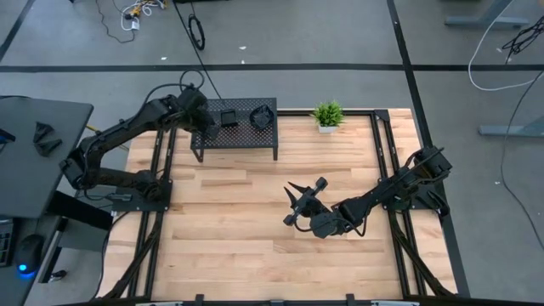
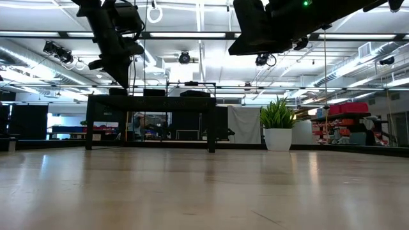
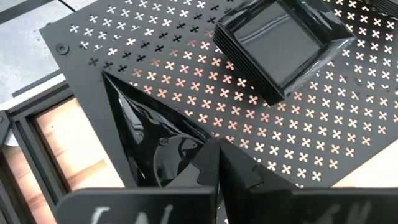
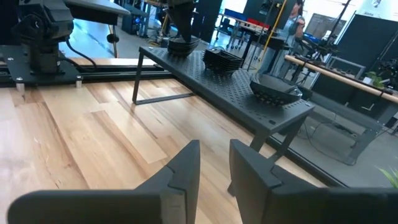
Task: Pick & Place Mini shaped plates
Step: Stack the black drop shaped plate on top of the black drop shaped plates on the shelf
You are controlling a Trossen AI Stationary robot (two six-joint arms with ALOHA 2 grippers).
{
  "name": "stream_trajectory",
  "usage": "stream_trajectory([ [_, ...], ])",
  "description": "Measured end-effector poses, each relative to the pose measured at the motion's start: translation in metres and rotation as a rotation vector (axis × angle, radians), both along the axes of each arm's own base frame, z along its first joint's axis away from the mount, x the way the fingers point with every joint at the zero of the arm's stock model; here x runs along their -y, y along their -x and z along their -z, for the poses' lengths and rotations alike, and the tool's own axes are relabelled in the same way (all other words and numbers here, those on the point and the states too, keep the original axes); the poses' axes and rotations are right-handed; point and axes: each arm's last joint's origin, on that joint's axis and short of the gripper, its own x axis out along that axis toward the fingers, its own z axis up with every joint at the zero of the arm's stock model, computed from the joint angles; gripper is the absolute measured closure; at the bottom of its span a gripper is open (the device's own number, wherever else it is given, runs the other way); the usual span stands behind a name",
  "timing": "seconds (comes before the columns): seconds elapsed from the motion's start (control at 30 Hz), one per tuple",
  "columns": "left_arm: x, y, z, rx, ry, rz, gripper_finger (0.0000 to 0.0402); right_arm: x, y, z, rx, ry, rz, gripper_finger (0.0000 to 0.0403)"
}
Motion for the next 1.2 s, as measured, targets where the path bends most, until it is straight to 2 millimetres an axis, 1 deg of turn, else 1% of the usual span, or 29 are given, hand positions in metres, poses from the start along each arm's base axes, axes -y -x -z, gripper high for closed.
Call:
stream_trajectory([
  [0.4, 0.000, 0.000, 0.000, -0.001, -0.001, -0.001, 0.0395, 0.000, 0.000, 0.000, 0.000, 0.000, 0.000, 0.0314],
  [0.57, -0.001, -0.001, 0.009, -0.003, -0.003, 0.006, 0.0396, 0.000, 0.000, 0.000, 0.000, 0.000, 0.000, 0.0314],
  [0.73, -0.001, -0.002, 0.005, 0.036, -0.027, 0.012, 0.0394, 0.000, 0.000, 0.000, -0.003, 0.003, -0.001, 0.0314],
  [0.83, 0.001, -0.001, -0.004, 0.065, -0.044, 0.038, 0.0388, 0.000, 0.000, 0.000, -0.004, 0.004, 0.000, 0.0314],
  [0.93, 0.006, 0.003, -0.017, 0.107, -0.071, 0.061, 0.0388, 0.000, 0.000, 0.000, -0.004, 0.004, 0.000, 0.0314],
  [1.03, 0.015, 0.014, -0.024, 0.098, -0.078, 0.060, 0.0394, 0.000, 0.000, 0.000, -0.004, 0.004, 0.000, 0.0314],
  [1.1, 0.019, 0.021, -0.024, 0.063, -0.081, 0.039, 0.0397, 0.000, 0.000, 0.000, -0.003, 0.002, 0.000, 0.0314],
  [1.2, 0.022, 0.029, -0.016, 0.009, -0.071, 0.027, 0.0396, 0.000, 0.000, 0.000, -0.001, 0.000, 0.000, 0.0314],
])
